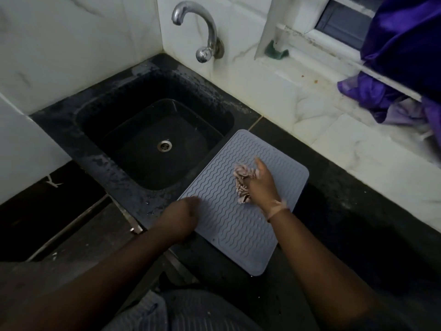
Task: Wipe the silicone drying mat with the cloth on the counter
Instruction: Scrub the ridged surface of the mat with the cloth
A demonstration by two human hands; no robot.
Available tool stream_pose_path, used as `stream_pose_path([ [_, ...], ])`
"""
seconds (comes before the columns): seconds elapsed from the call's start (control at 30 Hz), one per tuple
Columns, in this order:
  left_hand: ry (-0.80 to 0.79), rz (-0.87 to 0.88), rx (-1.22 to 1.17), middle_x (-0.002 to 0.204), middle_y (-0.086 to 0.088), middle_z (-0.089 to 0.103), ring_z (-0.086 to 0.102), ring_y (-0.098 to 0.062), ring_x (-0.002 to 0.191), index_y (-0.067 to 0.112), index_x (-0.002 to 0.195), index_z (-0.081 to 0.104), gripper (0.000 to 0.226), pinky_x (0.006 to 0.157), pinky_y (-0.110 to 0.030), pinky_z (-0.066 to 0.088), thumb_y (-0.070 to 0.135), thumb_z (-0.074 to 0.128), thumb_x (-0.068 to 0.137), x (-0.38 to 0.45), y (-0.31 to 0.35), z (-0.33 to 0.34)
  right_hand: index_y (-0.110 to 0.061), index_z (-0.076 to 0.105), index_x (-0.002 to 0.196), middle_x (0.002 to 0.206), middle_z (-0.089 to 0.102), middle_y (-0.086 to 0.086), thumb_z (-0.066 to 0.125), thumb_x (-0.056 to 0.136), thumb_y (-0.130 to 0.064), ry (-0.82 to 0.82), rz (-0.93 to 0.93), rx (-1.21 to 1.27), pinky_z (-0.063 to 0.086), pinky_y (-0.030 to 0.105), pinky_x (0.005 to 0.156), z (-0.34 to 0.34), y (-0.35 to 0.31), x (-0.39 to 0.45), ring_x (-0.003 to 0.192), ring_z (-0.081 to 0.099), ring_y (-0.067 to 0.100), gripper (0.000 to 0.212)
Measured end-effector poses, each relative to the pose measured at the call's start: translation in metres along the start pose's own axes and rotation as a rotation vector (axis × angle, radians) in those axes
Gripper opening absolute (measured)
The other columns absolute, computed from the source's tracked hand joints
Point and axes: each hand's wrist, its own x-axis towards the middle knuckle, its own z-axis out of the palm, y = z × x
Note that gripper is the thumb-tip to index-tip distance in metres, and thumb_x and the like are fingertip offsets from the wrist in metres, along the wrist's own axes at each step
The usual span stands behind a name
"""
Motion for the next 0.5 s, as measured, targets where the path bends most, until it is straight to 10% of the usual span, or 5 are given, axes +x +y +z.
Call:
stream_pose_path([
  [0.2, -0.179, -0.277, -0.971, 0.098, -0.004, 0.071, 0.066, -0.017, 0.082, 0.011, 0.115, 0.072, 0.022, 0.075, -0.034, 0.055, 0.024, 0.061, 0.101, -0.003, 0.021, -0.009, 0.0, 0.063, 0.119, 0.102, 0.068, 0.018, 0.035, 0.088, 0.01, 0.071, 0.261, 0.76, 0.06, 0.043, 0.075, 0.037, 0.004, -0.075, 0.088, 0.069, 0.029, 0.043],
  [0.27, -0.357, -0.351, -1.159, 0.09, -0.006, 0.074, 0.069, -0.022, 0.083, 0.013, 0.108, 0.072, 0.023, 0.089, -0.042, 0.058, 0.032, 0.06, 0.102, -0.009, 0.028, -0.008, 0.001, 0.063, 0.115, 0.098, 0.07, 0.017, 0.03, 0.083, 0.005, 0.047, 0.229, 0.941, 0.06, 0.044, 0.075, 0.05, 0.004, -0.091, 0.089, 0.07, 0.032, 0.046],
  [0.5, -0.411, -0.363, -1.347, 0.094, -0.008, 0.077, 0.071, -0.018, 0.08, 0.007, 0.104, 0.071, 0.01, 0.075, -0.032, 0.06, 0.011, 0.065, 0.096, -0.023, 0.02, 0.007, -0.004, 0.062, 0.105, 0.123, 0.061, 0.026, 0.048, 0.092, -0.029, 0.118, 0.117, 1.098, 0.039, 0.058, 0.114, 0.059, 0.009, -0.133, 0.119, 0.057, 0.04, 0.031],
])
